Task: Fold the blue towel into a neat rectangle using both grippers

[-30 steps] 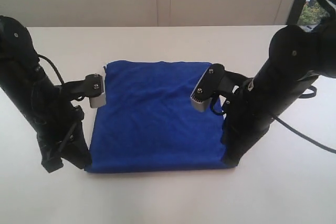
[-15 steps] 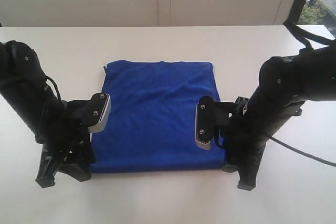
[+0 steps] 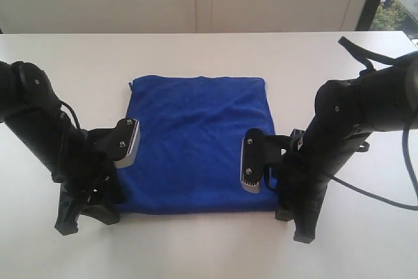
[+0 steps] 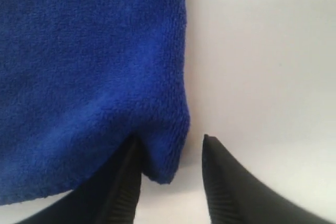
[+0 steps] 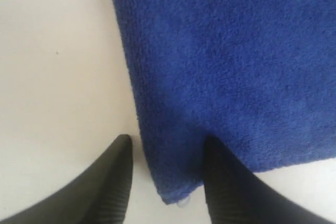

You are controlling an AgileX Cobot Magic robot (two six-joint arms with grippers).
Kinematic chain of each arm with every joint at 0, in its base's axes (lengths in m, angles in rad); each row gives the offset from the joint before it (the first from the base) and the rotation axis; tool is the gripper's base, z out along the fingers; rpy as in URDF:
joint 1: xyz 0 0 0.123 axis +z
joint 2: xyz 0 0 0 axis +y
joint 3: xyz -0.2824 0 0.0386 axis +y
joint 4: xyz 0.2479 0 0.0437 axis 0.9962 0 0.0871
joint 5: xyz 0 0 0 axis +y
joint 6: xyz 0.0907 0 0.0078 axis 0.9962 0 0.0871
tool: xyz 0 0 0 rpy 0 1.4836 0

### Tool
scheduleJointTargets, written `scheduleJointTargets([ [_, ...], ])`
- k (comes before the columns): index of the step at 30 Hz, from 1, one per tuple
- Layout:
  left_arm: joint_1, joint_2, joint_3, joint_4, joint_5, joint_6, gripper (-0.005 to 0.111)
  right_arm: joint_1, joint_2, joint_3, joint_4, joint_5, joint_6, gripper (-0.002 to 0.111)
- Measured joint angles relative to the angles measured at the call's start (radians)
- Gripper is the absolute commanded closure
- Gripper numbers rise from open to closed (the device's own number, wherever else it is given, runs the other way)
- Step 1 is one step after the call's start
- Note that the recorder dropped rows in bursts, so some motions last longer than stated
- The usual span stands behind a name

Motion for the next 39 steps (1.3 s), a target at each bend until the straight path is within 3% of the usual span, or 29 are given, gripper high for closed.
scheduleJointTargets([
  [4, 0.0, 0.004, 0.0, -0.009, -0.019, 0.006, 0.09, 0.0, 0.0, 0.0, 0.0, -0.002, 0.0, 0.09],
  [7, 0.0, 0.006, -0.002, -0.013, -0.039, 0.006, 0.107, 0.0, 0.002, 0.0, 0.0, -0.01, 0.0, 0.095],
  [16, 0.0, 0.002, -0.002, -0.014, -0.028, -0.01, 0.107, 0.0, 0.004, 0.0, 0.0, -0.016, 0.0, 0.097],
  [35, 0.0, -0.095, -0.004, 0.036, 0.192, -0.249, 0.107, 0.0, -0.178, 0.0, 0.004, 0.092, 0.0, 0.097],
  [39, 0.0, -0.102, -0.004, 0.067, 0.207, -0.367, 0.107, 0.0, -0.237, 0.001, 0.006, 0.096, 0.001, 0.097],
])
